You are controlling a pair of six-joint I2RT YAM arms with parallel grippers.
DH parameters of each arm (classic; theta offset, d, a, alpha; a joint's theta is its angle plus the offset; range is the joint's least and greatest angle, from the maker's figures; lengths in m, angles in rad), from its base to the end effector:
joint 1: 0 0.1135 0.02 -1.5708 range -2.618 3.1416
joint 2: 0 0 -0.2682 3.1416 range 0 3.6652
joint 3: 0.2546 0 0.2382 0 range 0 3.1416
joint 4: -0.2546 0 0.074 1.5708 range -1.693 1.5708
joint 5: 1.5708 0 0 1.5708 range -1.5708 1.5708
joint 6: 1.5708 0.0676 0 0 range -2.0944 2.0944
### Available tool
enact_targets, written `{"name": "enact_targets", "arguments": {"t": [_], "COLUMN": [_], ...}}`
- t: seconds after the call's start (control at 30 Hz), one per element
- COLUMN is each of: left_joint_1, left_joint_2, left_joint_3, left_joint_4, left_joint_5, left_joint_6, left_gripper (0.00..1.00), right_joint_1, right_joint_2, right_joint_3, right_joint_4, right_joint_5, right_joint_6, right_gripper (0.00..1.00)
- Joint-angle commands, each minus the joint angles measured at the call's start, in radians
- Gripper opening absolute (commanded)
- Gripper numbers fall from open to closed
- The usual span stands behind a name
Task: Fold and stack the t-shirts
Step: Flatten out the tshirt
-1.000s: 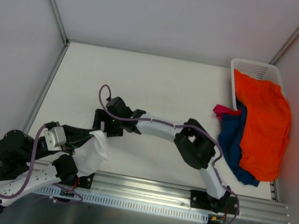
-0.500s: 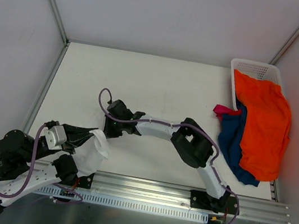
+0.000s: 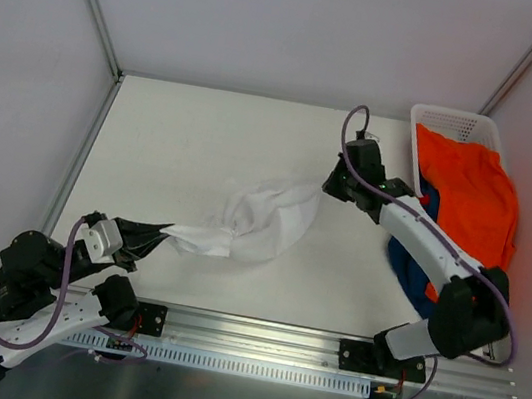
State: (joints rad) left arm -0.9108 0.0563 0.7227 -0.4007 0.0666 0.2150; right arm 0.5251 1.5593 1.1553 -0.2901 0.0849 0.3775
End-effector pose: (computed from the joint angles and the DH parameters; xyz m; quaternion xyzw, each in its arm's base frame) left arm 0.0166 -0.0287 0.3554 0.3462 0.4991 -0.2897 0.7396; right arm 0.3153 0.1761 0.2558 -0.0487 0.9035 0.1504 0.3984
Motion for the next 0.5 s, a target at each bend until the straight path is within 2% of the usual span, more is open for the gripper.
{"name": "enact_targets", "arguments": {"t": [0.0,0.13,0.33,0.37,0.4,0.43,0.47], "left_joint_1": [-0.005,-0.005,-0.007,-0.005,-0.005,-0.005,-0.005], "left_joint_2": [0.031,0.039,0.059,0.066,0.08,0.089,0.099], "left_joint_3": [0.004,-0.003,-0.037,-0.04,-0.048,-0.051,-0.051], "left_joint_4": [0.059,0.059,0.066,0.071,0.074,0.076,0.079], "left_joint_5": [0.013,-0.045,-0.023,-0.043,-0.06,-0.142,-0.175], "left_joint_6": [-0.017,-0.013,0.035,0.043,0.052,0.058,0.07], "left_gripper": [0.0,0.0,0.0,0.0,0.0,0.0,0.0], "right_joint_1": [-0.009,-0.031,-0.028,-0.028,-0.027,-0.024,-0.023], "right_joint_2": [-0.19,-0.359,-0.663,-0.753,-0.793,-0.829,-0.884], "right_joint_3": [-0.029,-0.094,-0.264,-0.29,-0.331,-0.344,-0.348], "right_joint_4": [-0.15,-0.25,-0.437,-0.472,-0.489,-0.504,-0.547], "right_joint_5": [0.142,0.245,0.368,0.369,0.365,0.366,0.372], "right_joint_6": [-0.106,-0.109,-0.017,0.015,0.029,0.037,0.052], "right_gripper": [0.0,0.0,0.02,0.22,0.56,0.99,1.0]}}
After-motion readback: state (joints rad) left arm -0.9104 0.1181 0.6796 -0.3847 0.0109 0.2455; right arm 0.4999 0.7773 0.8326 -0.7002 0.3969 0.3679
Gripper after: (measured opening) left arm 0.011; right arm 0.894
